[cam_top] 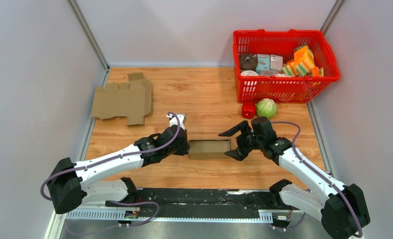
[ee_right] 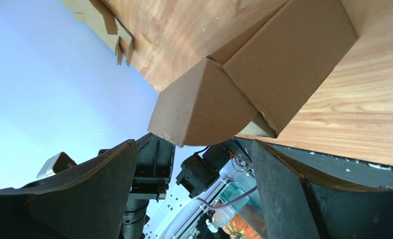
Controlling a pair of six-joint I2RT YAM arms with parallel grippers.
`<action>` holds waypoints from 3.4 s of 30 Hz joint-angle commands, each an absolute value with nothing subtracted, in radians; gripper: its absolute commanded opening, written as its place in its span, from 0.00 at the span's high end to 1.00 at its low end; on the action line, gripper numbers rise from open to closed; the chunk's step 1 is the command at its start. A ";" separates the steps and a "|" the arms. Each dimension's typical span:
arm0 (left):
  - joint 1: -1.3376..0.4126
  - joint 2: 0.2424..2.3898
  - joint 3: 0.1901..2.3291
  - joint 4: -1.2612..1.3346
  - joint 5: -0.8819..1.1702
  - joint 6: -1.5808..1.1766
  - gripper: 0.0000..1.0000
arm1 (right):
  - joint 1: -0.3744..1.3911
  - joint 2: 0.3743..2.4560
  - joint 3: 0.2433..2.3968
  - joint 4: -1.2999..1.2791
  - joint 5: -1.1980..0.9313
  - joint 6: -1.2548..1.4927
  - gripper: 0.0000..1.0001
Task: Fold the paper box
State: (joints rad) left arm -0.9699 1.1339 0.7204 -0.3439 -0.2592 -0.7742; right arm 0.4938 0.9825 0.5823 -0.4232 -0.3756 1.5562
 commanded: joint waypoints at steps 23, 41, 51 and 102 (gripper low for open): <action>-0.980 0.905 0.672 -0.334 -0.161 -0.716 0.59 | 0.492 1.026 0.466 -0.245 -0.344 1.555 0.60; -0.851 1.174 0.781 -0.187 0.071 -0.684 0.89 | 0.480 1.026 0.451 -0.226 -0.348 1.468 0.76; -0.847 1.224 0.629 -0.094 0.055 -0.709 0.95 | 0.378 0.969 0.549 -0.267 -0.595 0.908 0.41; -0.768 1.222 0.566 -0.164 0.273 -0.930 0.37 | 0.619 1.160 0.611 -0.467 -0.318 0.607 0.31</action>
State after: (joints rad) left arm -0.7586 1.1339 0.5632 -0.3374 0.2054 -0.8928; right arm 0.5529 1.1820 0.6552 -0.6044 -0.4164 0.5220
